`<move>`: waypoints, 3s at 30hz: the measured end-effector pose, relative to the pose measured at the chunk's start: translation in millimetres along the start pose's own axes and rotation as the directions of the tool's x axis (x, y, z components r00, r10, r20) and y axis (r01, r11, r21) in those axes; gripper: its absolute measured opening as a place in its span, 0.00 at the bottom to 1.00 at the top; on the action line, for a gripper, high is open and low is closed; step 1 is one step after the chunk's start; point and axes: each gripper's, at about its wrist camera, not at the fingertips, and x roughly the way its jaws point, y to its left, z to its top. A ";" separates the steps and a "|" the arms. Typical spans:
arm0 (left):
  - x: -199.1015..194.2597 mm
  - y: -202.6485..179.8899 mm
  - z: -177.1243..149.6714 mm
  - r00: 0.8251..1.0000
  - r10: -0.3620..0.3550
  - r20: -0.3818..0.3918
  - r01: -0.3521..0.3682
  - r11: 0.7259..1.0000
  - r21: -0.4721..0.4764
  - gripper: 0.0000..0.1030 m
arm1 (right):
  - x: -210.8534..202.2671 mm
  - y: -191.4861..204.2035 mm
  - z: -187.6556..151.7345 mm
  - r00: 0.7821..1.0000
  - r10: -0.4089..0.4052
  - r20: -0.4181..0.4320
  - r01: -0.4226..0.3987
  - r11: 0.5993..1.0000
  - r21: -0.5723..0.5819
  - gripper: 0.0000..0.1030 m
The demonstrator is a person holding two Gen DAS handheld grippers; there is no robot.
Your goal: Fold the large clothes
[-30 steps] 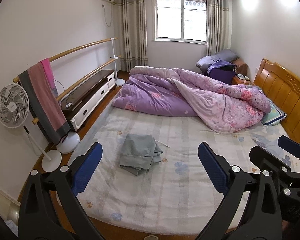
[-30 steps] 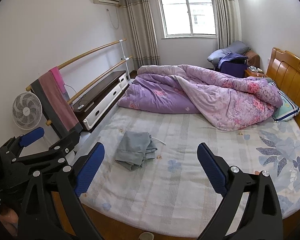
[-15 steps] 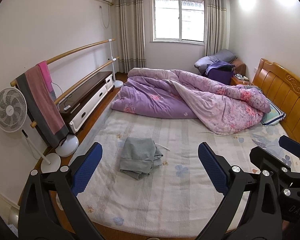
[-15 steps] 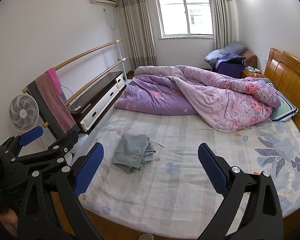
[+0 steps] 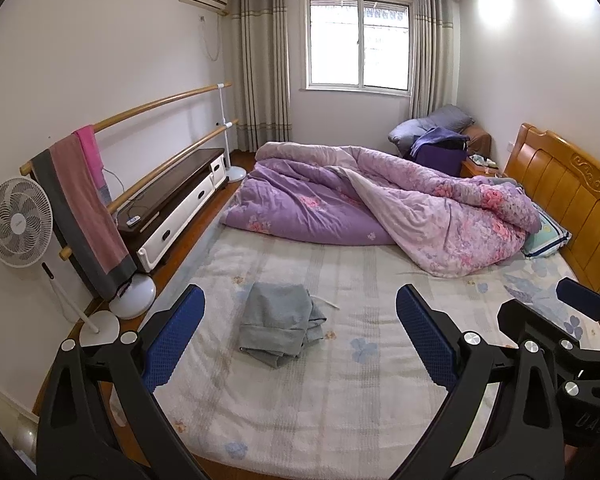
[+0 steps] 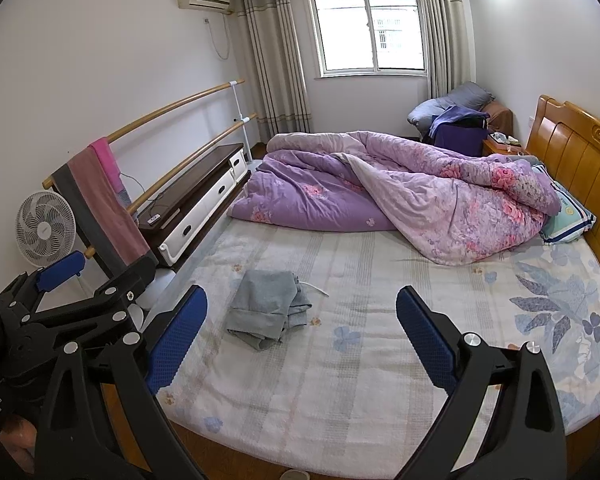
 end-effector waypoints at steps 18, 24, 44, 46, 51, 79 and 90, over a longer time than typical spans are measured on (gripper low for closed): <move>7.8 5.5 2.3 1.000 -0.012 -0.017 0.012 1.000 0.004 0.94 | 5.5 3.8 -0.5 1.000 -0.009 -0.002 0.009 1.000 0.011 0.90; 7.6 5.5 2.6 1.000 -0.009 -0.015 0.009 1.000 0.006 0.94 | 6.8 4.8 -1.0 1.000 -0.012 -0.004 0.012 1.000 0.013 0.90; 10.1 8.8 2.0 1.000 -0.011 -0.019 0.011 1.000 0.007 0.94 | 8.6 3.9 -2.2 1.000 -0.008 -0.010 0.008 1.000 0.017 0.90; 10.4 9.2 2.6 1.000 -0.012 -0.018 0.012 1.000 0.007 0.94 | 8.4 4.0 -2.4 1.000 -0.007 -0.009 0.007 1.000 0.017 0.90; 11.6 8.8 -0.7 1.000 -0.012 -0.018 0.012 1.000 0.008 0.94 | 9.1 3.0 -3.1 1.000 -0.008 -0.009 0.008 1.000 0.018 0.90; 15.8 11.6 2.3 1.000 -0.018 -0.020 0.018 1.000 0.011 0.94 | 9.3 3.3 -3.7 1.000 -0.008 -0.015 0.009 1.000 0.024 0.90; 15.6 11.0 3.0 1.000 -0.016 -0.024 0.016 1.000 0.010 0.94 | 11.5 12.0 -10.1 1.000 -0.005 -0.025 0.006 0.999 0.034 0.90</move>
